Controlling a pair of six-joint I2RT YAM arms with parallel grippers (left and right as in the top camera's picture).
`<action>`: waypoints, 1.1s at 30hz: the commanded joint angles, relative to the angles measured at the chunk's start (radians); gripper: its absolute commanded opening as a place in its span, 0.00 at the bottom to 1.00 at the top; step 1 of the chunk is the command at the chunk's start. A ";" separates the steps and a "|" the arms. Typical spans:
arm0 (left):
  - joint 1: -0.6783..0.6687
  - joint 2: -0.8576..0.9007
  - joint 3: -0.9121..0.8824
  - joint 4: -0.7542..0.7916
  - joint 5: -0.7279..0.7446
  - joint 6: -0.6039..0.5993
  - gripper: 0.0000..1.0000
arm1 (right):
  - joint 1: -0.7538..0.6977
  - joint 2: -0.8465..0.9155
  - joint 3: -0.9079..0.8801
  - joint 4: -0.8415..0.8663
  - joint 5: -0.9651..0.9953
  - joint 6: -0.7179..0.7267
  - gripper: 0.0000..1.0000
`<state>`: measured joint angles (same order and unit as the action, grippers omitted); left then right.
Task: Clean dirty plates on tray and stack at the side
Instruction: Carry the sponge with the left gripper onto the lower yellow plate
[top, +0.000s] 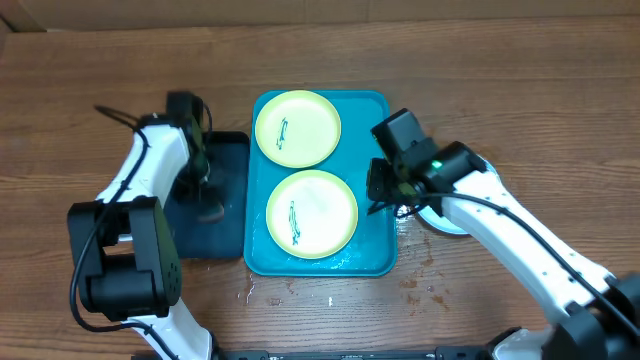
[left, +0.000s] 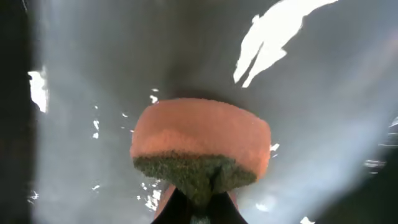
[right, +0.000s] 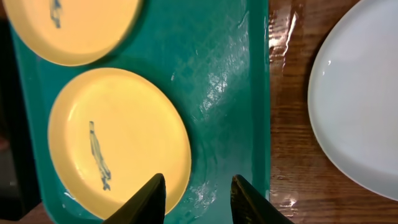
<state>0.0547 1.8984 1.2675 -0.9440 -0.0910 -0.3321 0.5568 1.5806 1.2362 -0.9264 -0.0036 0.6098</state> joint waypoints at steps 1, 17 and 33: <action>0.001 -0.002 -0.063 0.014 -0.016 0.019 0.04 | -0.003 0.040 -0.006 0.025 -0.016 0.020 0.36; -0.084 -0.037 0.518 -0.422 0.212 0.128 0.04 | -0.003 0.256 -0.006 0.147 -0.174 -0.053 0.37; -0.406 -0.029 0.300 -0.225 0.299 0.033 0.04 | 0.026 0.318 -0.136 0.276 -0.192 0.128 0.19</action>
<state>-0.3161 1.8690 1.6604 -1.2156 0.1913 -0.2420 0.5800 1.8843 1.1450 -0.6888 -0.1856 0.6907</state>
